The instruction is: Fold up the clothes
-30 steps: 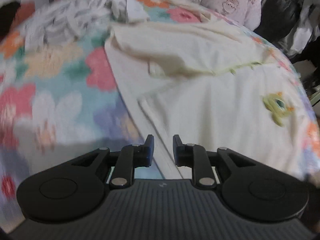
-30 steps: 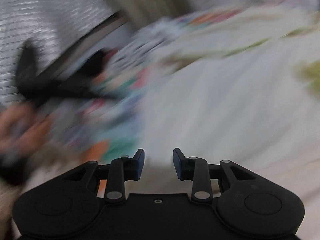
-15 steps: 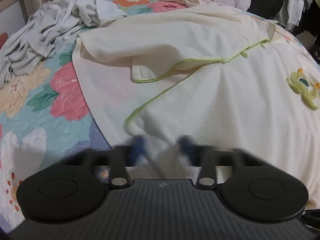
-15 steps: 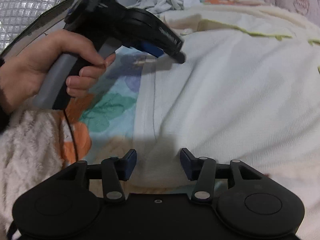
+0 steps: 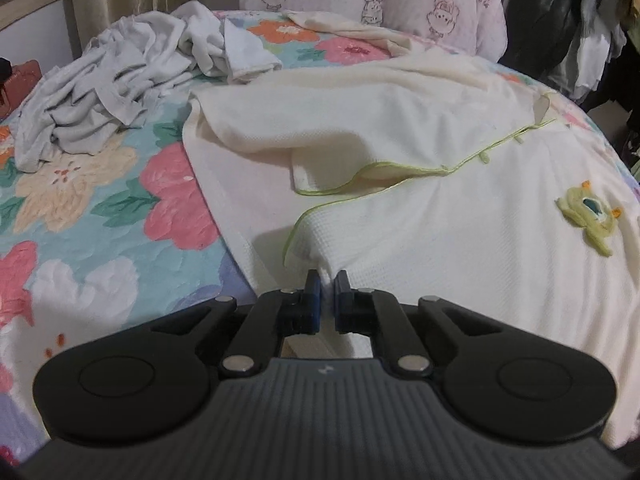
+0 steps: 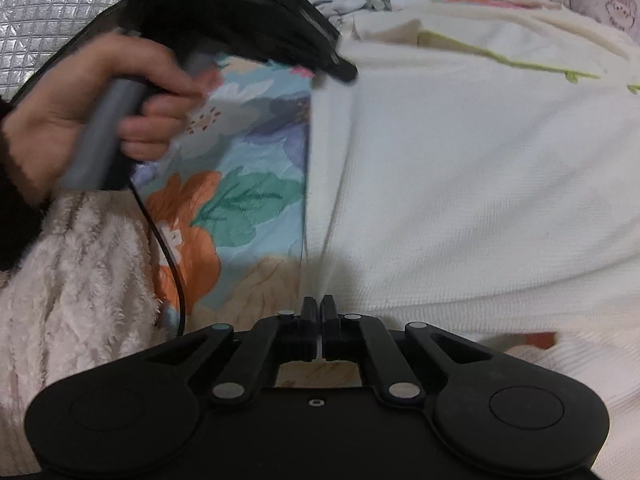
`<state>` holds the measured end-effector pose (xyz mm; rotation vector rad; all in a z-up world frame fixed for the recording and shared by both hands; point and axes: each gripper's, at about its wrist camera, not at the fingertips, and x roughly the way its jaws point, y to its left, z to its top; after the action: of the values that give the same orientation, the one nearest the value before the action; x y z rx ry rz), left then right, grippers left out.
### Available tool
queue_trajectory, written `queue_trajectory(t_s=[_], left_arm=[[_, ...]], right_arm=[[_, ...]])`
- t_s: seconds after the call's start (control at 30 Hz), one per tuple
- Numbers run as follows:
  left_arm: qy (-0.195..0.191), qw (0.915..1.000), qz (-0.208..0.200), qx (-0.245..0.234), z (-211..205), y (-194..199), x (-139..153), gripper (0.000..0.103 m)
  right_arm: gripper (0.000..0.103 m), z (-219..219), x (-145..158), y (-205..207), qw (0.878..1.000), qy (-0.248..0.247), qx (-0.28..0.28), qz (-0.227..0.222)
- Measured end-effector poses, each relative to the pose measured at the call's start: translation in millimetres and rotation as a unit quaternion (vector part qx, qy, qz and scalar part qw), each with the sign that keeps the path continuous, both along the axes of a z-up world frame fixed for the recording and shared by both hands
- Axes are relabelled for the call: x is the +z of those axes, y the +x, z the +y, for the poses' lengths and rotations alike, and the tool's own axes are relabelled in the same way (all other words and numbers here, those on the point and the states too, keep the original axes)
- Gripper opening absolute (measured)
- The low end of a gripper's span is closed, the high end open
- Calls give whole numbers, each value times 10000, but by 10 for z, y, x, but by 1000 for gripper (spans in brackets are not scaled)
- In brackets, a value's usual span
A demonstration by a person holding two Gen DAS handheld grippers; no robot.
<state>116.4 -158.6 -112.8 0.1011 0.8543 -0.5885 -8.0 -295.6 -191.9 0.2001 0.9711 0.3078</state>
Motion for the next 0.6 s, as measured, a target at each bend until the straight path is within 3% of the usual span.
queue_trajectory(t_s=[0.07, 0.1, 0.23, 0.37, 0.43, 0.5, 0.53, 0.57, 0.6], left_arm=[[-13, 10000, -41, -41, 14, -45, 22, 6], [164, 9999, 15, 0, -12, -21, -34, 6], [607, 9964, 589, 108, -82, 146, -318, 9], [206, 9942, 980, 404, 61, 276, -309, 16], [46, 9935, 1008, 520, 172, 262, -273, 28], [48, 9935, 977, 583, 247, 237, -242, 30], [89, 9937, 963, 574, 258, 234, -241, 30], [125, 9936, 968, 573, 267, 235, -245, 30], [155, 9930, 1013, 584, 271, 250, -256, 30]], right_arm=[[5, -22, -40, -12, 9999, 100, -21, 58], [5, -32, -59, -18, 9998, 149, -31, 88], [5, -25, -107, -20, 9993, 158, 85, 343], [10, -53, -83, 31, 9971, 308, 189, 677], [15, -79, -34, 40, 9952, 402, 269, 850], [17, -142, 59, 30, 9945, 563, 255, 840], [23, -188, 113, 22, 9948, 674, 189, 746], [40, -234, 167, 15, 9947, 785, 123, 651], [45, -283, 171, 25, 9952, 794, 24, 576]])
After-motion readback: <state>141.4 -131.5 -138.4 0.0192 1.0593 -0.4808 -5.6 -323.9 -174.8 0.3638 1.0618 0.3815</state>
